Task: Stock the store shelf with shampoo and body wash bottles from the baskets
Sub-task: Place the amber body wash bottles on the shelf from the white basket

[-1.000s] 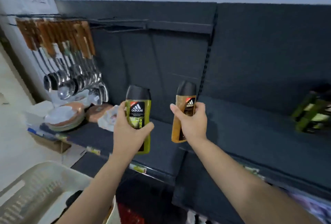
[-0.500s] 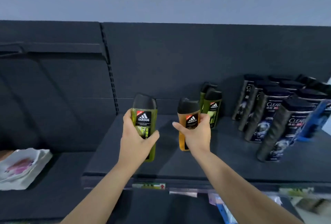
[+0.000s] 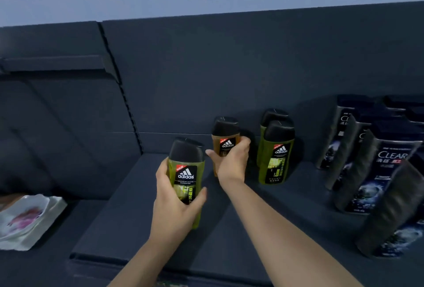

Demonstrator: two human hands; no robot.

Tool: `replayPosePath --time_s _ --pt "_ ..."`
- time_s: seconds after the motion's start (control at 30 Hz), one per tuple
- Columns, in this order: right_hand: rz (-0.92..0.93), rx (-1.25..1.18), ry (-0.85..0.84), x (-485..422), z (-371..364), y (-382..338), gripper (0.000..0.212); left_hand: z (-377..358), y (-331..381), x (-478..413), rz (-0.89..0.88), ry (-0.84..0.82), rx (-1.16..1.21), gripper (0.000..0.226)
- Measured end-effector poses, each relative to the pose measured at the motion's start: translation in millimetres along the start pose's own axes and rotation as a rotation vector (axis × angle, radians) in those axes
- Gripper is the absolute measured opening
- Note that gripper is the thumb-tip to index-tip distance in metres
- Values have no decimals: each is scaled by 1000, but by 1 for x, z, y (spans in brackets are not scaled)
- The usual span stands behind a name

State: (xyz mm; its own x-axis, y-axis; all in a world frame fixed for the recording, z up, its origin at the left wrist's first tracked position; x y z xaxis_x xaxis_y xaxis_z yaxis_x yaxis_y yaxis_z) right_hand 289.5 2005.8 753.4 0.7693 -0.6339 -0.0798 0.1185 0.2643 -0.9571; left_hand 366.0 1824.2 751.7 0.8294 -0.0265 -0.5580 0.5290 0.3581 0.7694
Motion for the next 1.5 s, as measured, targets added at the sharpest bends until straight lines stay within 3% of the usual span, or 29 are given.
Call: replayPosePath --time_s 0.1,0.43,0.63,0.73,0.87,1.0,1.27,1.5 --pt "-6 -4 6 -16 -11 2 70 0 -10 1 29 0 -13 93" --pt "-17 127 17 -23 -22 0 85 -13 -21 0 49 65 -24 92" --pt "16 178 -48 -7 -8 1 110 -20 -19 4 -1 90 -106 95" --pt "141 213 -67 11 6 0 92 -30 -13 1 -33 77 -88 96" --pt "220 143 -195 33 34 3 43 -60 1 -7 -87 -28 -3 96" --pt "258 110 -241 41 83 3 26 -101 21 -5 -199 -96 82 100" --pt "60 414 -97 26 154 3 66 -176 51 17 -262 -295 110 91" --pt "-71 398 -80 21 162 9 75 -191 50 8 -302 -408 54 73"
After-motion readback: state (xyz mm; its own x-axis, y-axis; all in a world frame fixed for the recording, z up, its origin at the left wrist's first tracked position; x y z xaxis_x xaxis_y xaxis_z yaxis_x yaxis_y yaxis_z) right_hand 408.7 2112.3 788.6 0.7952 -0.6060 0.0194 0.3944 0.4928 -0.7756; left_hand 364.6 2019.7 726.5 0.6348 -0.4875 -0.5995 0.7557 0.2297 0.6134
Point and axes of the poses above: each hand's wrist, its own x-axis away from the middle knuckle, its own z-axis out of the back of the hand, y = z × x, the point moved 7 cm from there along -x, towards the middle knuckle, and after that the axes turned 12 degrees about -z, right-handed, at the moved point
